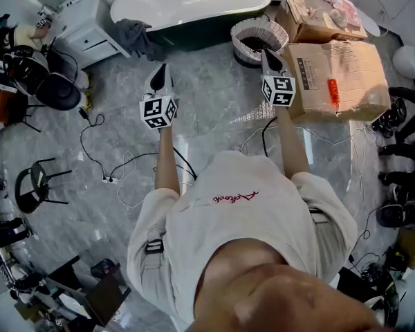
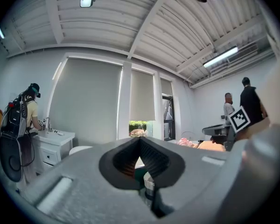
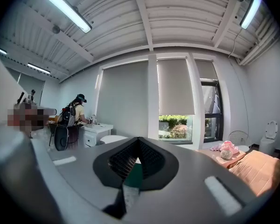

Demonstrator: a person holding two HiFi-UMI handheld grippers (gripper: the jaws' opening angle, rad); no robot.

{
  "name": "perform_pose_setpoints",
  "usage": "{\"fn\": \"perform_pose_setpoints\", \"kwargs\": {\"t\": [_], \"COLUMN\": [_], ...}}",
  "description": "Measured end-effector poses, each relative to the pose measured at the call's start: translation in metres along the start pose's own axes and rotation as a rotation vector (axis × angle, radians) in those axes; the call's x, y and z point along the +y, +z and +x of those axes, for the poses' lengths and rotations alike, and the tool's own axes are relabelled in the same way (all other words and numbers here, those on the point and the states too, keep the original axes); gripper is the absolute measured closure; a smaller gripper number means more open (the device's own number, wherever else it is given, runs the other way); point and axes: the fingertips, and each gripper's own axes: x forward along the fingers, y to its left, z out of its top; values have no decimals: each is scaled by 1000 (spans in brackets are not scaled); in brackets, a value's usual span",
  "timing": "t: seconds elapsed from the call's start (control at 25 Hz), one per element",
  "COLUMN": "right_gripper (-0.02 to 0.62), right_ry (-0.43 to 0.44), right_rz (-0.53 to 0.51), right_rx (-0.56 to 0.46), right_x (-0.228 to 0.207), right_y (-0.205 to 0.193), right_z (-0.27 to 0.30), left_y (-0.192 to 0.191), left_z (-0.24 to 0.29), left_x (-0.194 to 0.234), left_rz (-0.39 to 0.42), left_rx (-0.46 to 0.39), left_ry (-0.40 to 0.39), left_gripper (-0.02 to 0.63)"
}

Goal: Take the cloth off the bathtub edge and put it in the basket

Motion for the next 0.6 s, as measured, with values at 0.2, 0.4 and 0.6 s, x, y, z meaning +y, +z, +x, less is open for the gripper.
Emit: {"fn": "perform_pose_setpoints", "kwargs": {"t": [0.2, 0.4, 0.6], "right_gripper": [589, 589, 589], "right_ry": [12, 48, 143], "right_rz": [-4, -13, -22], "right_rx": [-3, 7, 14], "right_x": [1, 2, 32], "right_y": [1, -4, -8], "right_z": [-4, -5, 7], "left_y": [0, 0, -2], "left_z": [-3, -8, -32], "left_x": [-6, -14, -3], "left_rz": [3, 7, 12], "left_rx": [-1, -1, 12], "left_ry": [1, 26, 98], "left_gripper": [606, 606, 606]}}
